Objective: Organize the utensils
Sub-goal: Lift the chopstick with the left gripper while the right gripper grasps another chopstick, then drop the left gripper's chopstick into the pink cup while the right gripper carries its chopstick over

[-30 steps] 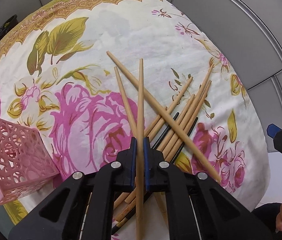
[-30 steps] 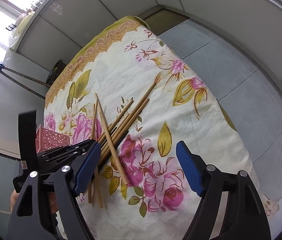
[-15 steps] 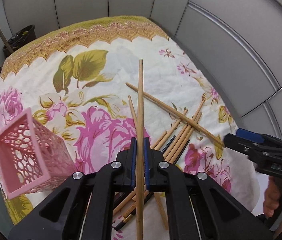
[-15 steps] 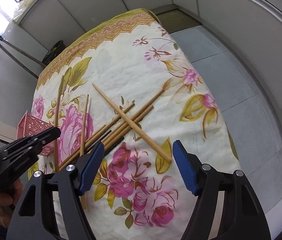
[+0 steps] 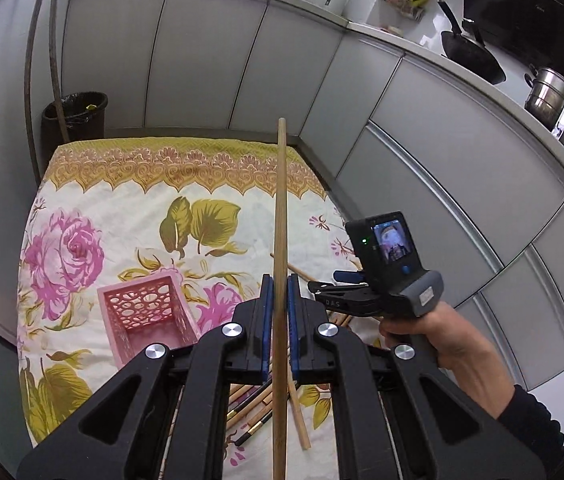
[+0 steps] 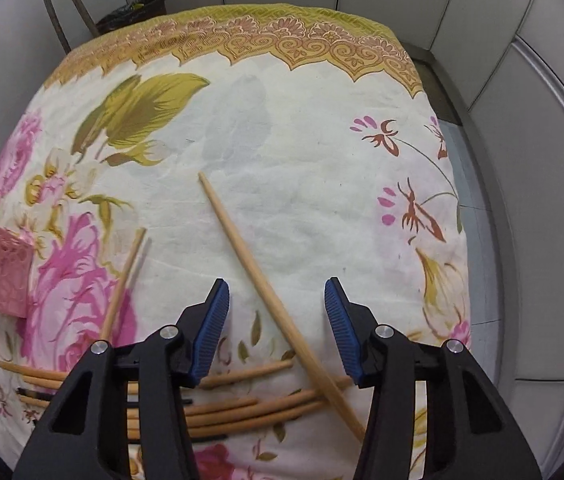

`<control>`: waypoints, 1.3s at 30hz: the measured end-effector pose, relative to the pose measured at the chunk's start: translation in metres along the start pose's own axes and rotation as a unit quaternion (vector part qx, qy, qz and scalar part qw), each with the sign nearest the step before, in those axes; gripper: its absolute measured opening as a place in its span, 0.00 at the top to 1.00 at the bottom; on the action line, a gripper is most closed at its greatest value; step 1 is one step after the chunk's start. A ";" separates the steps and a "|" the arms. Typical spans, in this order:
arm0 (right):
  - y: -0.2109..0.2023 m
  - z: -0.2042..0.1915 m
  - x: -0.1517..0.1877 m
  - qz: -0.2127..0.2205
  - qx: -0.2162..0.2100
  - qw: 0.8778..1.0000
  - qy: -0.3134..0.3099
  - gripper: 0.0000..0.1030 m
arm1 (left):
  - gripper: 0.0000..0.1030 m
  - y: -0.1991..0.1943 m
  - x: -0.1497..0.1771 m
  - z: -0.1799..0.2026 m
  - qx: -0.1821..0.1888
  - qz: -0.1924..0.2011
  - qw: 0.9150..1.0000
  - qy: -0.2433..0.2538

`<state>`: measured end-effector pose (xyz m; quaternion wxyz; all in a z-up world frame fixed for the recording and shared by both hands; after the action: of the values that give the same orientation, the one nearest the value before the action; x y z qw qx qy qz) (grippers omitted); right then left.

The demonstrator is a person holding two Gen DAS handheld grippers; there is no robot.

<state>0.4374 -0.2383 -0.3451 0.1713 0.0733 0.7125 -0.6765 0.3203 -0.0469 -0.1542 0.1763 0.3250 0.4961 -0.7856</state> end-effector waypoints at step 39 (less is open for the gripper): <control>-0.212 -0.007 0.054 0.316 -0.159 0.915 0.195 0.93 | 0.94 -0.005 -0.036 -0.085 -0.074 0.220 0.972 -0.030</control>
<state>0.3153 -0.2540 -0.1646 0.2431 0.3968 0.7696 -0.4373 0.3720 0.0299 -0.1513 0.3827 0.3888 0.4640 -0.6980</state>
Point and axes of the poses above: each gripper's, at about its wrist camera, not at the fingertips, and y roughly the way its jaws point, z to its right, x to its underside, the point moved 4 cm from there along y, roughly the way its jaws point, and after that the axes turned 1 degree about -x, right-handed, at the moved point
